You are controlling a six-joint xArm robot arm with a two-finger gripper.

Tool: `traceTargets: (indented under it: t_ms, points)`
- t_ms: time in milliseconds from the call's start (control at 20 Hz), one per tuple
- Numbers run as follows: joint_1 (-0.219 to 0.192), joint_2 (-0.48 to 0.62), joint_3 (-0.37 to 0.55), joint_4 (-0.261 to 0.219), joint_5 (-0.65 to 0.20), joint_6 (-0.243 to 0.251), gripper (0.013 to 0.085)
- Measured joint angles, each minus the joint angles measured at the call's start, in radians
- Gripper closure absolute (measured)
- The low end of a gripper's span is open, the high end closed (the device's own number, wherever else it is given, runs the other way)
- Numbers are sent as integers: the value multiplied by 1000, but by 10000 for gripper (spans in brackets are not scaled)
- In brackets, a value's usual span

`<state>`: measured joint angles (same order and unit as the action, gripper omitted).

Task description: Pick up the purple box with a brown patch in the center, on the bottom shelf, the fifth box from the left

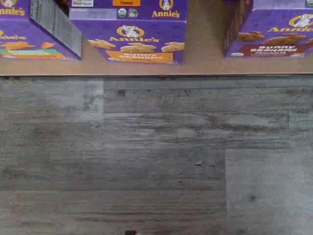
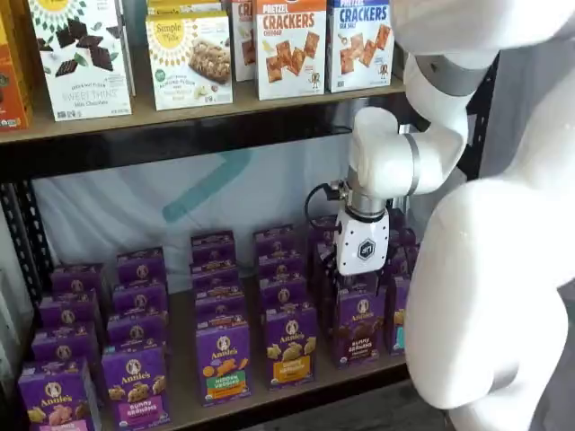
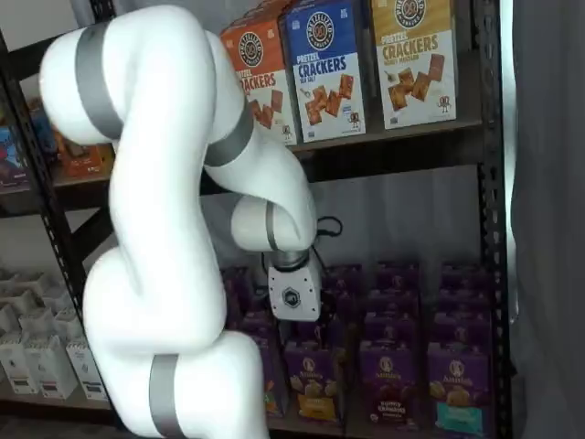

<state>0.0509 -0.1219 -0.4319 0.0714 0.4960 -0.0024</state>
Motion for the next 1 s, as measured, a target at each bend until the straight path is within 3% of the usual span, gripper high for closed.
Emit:
traceTargets:
  t_ms: [450, 1000]
  points:
    - [-51, 214, -101, -3, -139, -55, 130]
    - [-99, 439, -286, 95, -198, -199, 130]
